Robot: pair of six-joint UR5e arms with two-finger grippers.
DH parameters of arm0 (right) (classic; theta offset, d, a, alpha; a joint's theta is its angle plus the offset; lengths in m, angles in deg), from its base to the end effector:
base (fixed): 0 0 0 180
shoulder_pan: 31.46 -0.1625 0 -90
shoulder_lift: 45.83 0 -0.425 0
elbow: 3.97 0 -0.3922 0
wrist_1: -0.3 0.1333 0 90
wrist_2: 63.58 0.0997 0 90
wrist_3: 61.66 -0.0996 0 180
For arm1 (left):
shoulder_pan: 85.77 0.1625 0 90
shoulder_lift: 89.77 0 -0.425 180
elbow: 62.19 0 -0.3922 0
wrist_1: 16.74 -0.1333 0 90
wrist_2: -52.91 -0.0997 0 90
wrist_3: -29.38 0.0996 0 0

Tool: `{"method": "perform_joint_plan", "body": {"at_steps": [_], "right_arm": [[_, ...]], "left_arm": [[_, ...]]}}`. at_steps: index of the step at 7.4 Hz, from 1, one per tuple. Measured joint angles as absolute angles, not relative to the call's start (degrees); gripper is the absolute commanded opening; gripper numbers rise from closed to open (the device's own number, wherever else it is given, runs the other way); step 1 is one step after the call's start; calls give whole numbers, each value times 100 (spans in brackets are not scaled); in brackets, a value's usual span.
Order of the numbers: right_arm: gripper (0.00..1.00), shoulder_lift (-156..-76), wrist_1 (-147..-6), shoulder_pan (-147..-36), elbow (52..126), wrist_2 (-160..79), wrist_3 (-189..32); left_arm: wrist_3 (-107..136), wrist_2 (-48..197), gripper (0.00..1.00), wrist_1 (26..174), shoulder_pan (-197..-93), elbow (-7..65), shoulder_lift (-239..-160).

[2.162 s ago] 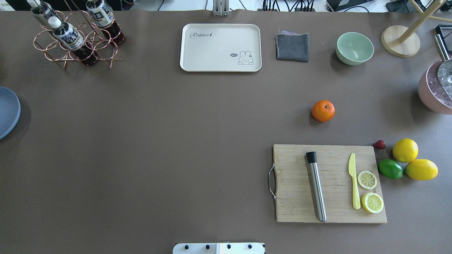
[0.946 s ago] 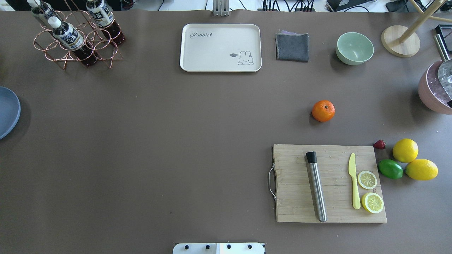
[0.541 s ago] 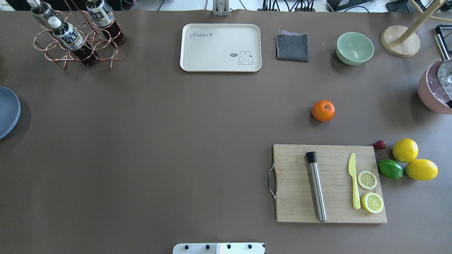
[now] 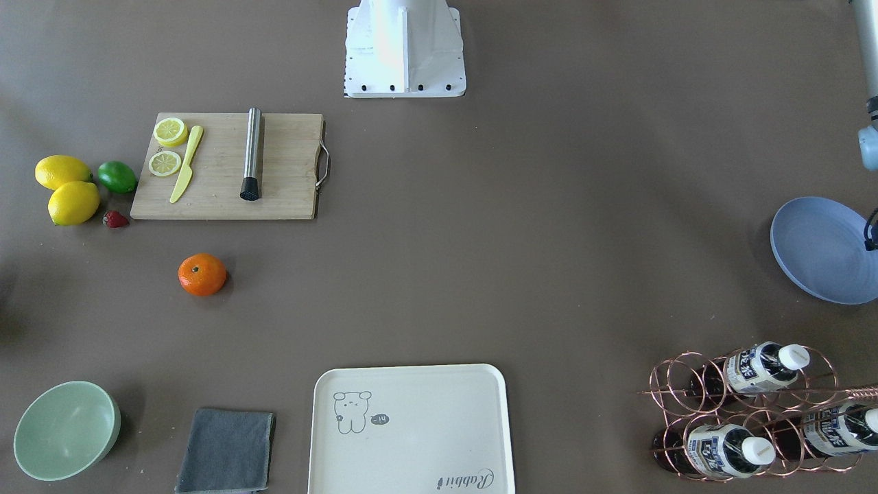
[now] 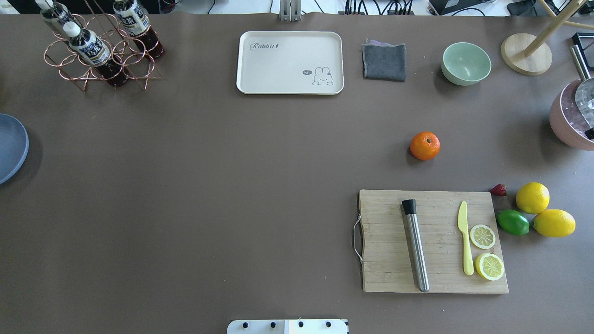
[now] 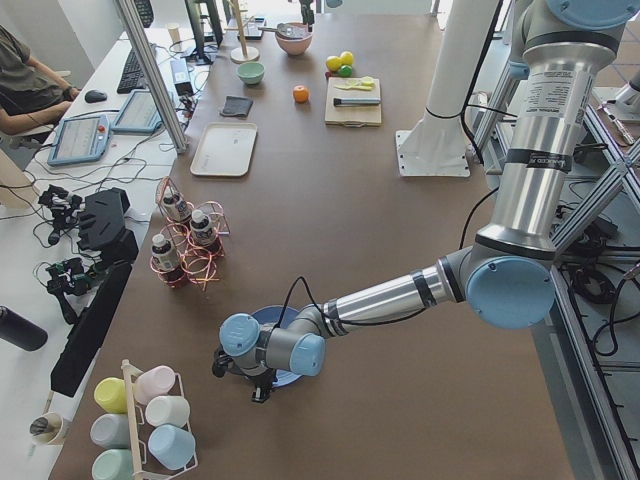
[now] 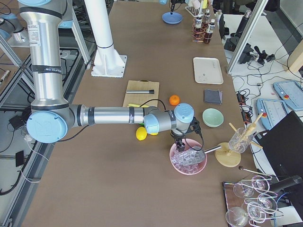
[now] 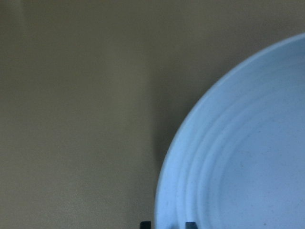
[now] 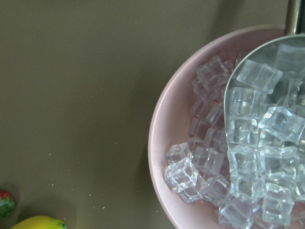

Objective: Pick orange to plate

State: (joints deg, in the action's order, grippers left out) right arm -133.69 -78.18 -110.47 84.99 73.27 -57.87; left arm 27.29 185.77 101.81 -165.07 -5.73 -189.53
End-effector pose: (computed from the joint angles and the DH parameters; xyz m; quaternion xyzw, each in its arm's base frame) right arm -0.0396 -0.5222 0.6244 0.0758 -0.4007 -0.1606 0.8988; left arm 0.0352 -0.5392 0.8040 -0.0022 0.3671 0.0850 0.9263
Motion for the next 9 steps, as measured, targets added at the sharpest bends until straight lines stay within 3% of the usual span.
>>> {"method": "perform_joint_plan", "body": {"at_steps": [2, 5, 9], "right_arm": [[100, -13153, -7809, -10927, 8569, 7482, -6435], [100, -12665, -7790, -10245, 8985, 7559, -7770], [100, -11992, -6980, -8811, 8902, 6698, -9863]], "left_arm": [[2352, 18973, 0, 9985, -16505, -161, -19045], [434, 19649, 0, 9460, -16270, 1446, -18943], [-3562, 19136, 0, 9461, -14400, 3743, -18974]]}}
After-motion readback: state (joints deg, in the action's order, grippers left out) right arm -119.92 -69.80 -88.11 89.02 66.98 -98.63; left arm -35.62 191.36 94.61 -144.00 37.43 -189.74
